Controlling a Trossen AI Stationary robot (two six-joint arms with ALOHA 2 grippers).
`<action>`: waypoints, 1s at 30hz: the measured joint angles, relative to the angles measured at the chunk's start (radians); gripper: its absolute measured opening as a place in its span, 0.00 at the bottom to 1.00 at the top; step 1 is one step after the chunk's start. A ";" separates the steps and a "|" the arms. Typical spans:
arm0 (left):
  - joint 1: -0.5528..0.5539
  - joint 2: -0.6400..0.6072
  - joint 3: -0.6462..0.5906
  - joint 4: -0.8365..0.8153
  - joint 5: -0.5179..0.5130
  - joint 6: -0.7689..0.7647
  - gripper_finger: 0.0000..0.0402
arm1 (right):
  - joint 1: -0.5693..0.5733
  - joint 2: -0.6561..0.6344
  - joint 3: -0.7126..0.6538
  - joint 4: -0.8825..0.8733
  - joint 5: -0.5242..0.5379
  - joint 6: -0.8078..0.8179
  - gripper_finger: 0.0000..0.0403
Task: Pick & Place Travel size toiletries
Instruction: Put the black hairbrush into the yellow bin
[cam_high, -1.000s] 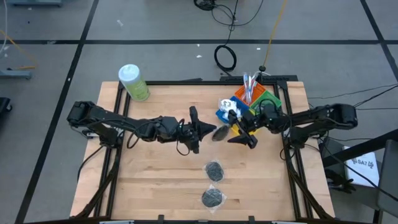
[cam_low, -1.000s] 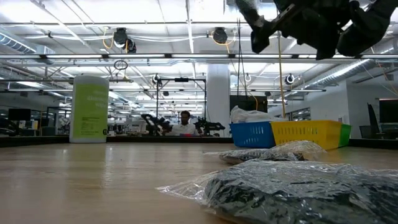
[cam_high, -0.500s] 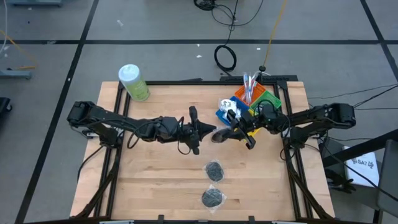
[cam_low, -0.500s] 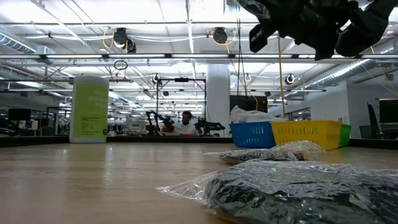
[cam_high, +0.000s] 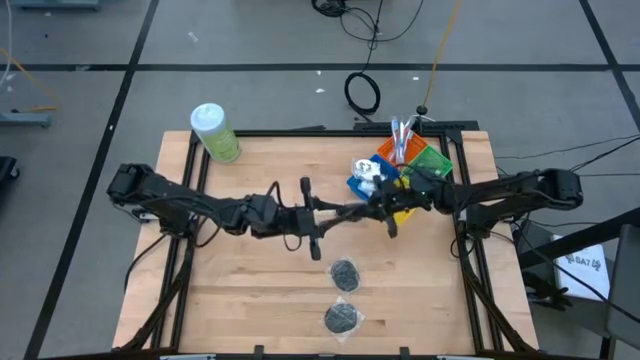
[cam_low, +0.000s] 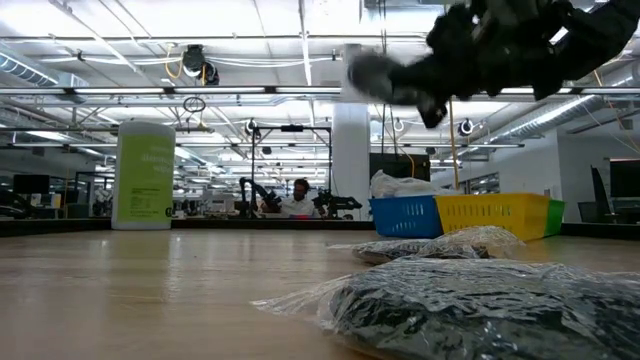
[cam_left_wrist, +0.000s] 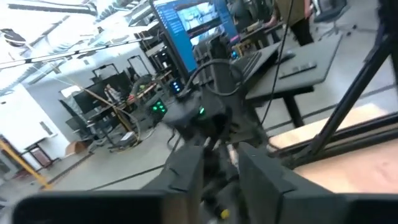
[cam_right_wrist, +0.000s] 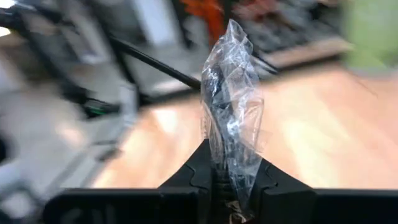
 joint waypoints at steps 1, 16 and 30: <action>-0.009 0.000 0.000 0.003 -0.003 -0.010 0.28 | 0.000 -0.018 0.000 -0.064 0.047 0.000 0.05; -0.054 -0.089 0.002 -0.670 -0.591 -0.489 0.55 | 0.095 -0.465 -0.001 -1.162 0.848 0.240 0.05; 0.031 -0.089 0.001 -0.939 -0.429 -0.820 0.56 | 0.101 -0.473 0.000 -1.257 0.777 0.328 0.10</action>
